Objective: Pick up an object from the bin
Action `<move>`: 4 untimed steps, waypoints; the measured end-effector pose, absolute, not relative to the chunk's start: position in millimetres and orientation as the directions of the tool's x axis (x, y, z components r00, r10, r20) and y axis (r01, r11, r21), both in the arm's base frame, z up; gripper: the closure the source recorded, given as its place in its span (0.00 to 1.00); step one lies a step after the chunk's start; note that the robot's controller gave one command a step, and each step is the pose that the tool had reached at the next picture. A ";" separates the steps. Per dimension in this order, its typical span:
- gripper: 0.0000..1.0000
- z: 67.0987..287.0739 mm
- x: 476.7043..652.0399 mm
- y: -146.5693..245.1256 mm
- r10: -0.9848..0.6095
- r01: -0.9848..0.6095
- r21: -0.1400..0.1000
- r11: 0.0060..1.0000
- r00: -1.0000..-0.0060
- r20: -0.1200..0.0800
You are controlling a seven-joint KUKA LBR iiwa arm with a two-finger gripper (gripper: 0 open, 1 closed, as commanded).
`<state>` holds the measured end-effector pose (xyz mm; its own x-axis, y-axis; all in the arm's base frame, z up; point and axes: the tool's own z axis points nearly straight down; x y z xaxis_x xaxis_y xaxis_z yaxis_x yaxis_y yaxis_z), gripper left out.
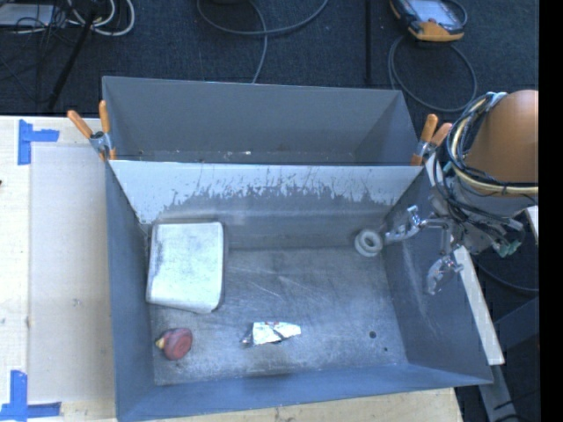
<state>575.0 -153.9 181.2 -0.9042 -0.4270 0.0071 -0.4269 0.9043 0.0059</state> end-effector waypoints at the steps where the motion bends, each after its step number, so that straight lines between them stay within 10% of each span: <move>1: 0.00 171.6 508.1 -79.2 -0.766 -0.766 0.007 0.643 -0.643 0.002; 2: 0.00 154.6 612.7 -34.6 -0.875 -0.875 -0.002 0.484 -0.484 -0.005; 3: 0.00 196.6 547.8 53.6 -0.919 -0.919 0.004 0.395 -0.395 -0.002; 4: 0.00 70.0 510.5 146.9 -0.954 -0.955 0.001 0.298 -0.298 0.003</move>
Offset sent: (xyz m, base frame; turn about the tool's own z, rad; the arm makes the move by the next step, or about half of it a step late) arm -0.0655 0.0719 -0.0081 -0.4289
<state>510.5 146.9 70.0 -0.2982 -0.9545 0.0030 -0.9545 0.2982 0.0014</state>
